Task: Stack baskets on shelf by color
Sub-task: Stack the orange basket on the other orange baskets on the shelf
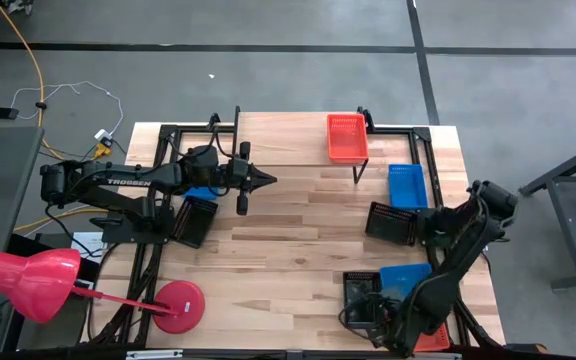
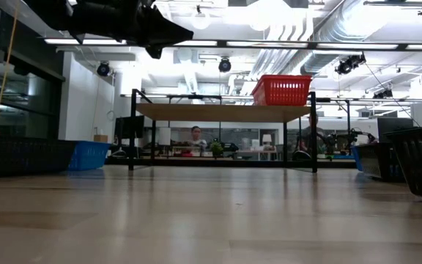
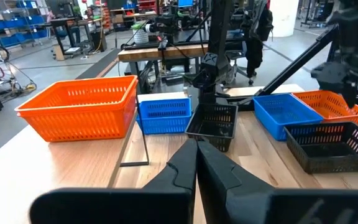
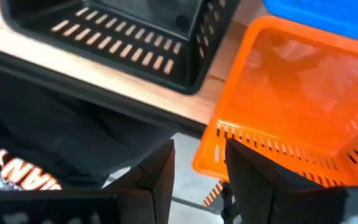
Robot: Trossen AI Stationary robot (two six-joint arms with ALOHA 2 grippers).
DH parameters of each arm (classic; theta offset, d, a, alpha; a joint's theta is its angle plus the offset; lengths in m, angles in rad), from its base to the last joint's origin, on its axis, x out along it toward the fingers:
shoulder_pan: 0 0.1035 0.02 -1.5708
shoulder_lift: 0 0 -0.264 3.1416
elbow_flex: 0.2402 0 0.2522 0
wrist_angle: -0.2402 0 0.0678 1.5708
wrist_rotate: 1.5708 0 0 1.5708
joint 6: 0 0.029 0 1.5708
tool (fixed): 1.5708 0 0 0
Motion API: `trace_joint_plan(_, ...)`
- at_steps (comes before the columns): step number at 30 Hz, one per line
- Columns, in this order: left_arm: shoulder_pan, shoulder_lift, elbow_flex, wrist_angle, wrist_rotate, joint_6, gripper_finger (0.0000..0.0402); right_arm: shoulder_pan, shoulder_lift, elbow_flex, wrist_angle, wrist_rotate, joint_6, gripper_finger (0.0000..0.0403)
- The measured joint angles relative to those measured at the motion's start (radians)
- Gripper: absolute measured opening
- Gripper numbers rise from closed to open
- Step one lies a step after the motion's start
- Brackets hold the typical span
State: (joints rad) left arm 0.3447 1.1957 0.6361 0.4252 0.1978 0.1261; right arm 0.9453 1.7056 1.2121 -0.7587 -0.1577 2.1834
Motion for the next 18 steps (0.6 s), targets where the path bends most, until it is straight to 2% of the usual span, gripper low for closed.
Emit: trace_joint_plan(18, 0.000, 0.000, 0.000, 0.000, 0.000, 0.000, 0.0000, -0.003, 0.109, 0.000, -0.075, -0.027, 0.011, 0.0130)
